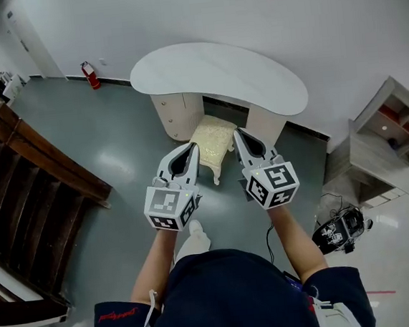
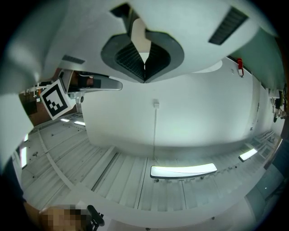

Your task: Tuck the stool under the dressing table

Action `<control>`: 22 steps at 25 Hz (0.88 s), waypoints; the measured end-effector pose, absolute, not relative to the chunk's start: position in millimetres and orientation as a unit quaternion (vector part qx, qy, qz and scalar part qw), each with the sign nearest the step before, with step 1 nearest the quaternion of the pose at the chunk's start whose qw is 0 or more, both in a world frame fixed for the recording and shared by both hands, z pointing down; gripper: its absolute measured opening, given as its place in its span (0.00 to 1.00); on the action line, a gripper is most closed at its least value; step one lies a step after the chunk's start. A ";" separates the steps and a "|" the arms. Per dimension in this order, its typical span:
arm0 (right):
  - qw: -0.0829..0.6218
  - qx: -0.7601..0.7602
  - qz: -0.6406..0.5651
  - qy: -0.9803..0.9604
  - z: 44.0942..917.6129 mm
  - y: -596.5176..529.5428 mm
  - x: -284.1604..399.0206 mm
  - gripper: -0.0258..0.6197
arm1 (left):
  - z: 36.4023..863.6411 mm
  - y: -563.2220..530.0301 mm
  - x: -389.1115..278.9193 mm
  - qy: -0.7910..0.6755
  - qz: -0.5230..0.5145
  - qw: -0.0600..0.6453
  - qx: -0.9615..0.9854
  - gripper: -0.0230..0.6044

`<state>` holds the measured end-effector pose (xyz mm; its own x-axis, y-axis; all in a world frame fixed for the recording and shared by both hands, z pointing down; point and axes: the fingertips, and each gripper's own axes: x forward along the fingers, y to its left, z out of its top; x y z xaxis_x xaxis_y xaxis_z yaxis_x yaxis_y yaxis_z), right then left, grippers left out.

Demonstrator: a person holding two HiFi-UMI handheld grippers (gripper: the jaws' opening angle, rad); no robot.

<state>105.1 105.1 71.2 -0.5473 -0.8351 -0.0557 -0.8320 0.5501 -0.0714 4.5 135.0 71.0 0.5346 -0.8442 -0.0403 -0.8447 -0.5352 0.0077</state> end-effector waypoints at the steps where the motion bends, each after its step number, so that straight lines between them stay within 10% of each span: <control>1: 0.041 -0.476 -0.019 0.879 71.5 99.1 104.0 0.06 | 71.8 128.2 3.3 0.480 0.020 0.005 -0.877 0.06; 22: 0.011 -0.492 -0.018 0.870 67.5 -13.9 44.4 0.06 | 64.9 7.3 -55.7 0.457 0.042 -0.021 -0.888 0.06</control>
